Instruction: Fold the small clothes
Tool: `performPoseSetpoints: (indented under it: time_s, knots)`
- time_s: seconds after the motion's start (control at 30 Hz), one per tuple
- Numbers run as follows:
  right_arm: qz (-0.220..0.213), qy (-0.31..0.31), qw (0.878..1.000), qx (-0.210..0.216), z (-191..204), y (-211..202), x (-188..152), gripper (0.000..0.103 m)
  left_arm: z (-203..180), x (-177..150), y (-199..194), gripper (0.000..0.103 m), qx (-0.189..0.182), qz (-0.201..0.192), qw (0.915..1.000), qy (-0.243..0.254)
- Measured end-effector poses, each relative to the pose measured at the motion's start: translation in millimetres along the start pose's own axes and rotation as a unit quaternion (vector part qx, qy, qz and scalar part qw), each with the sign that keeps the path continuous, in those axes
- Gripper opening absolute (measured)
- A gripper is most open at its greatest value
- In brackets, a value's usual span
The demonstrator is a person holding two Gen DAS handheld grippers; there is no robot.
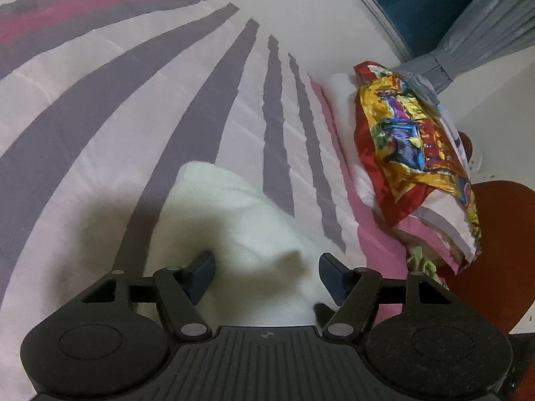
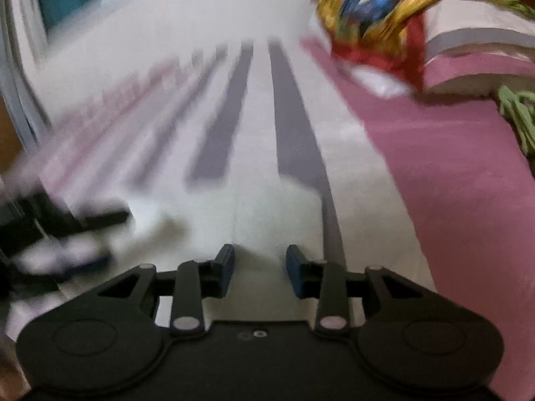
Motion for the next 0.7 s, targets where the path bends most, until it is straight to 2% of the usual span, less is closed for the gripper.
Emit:
performPoseSetpoints:
  time_s: [0.2, 0.3, 0.47, 0.57, 0.7]
  knots:
    - [0.002, 0.02, 1.0, 0.002, -4, -13, 3, 0.039, -9, -7, -24, 0.069, 0.003, 0.0, 0.9987, 0.051]
    - [-0.035, 0.038, 0.999, 0.011, -2, -46, 3, 0.041, -11, -15, -43, 0.069, 0.009, 0.002, 0.9978, 0.066]
    - [-0.051, 0.029, 0.998, 0.026, 4, -98, -21, 0.059, -16, -34, -76, 0.069, 0.014, 0.018, 0.9944, 0.104]
    - [-0.047, 0.028, 0.998, 0.026, 4, -120, -33, 0.058, -14, -45, -88, 0.069, 0.018, 0.041, 0.9929, 0.11]
    - [-0.036, 0.017, 0.999, 0.025, 6, -135, -46, 0.058, -12, -53, -101, 0.069, 0.028, 0.042, 0.9918, 0.118]
Point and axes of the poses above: each gripper's, at about its wrist camera, not at the fingertips, and y roughly the way its jaws point, z to its left, x to its top, the point moved 3 cm from there along y, roughly the way its jaws point, and after that the axes turned 15 degrees about -z, right-handed, at the moved point
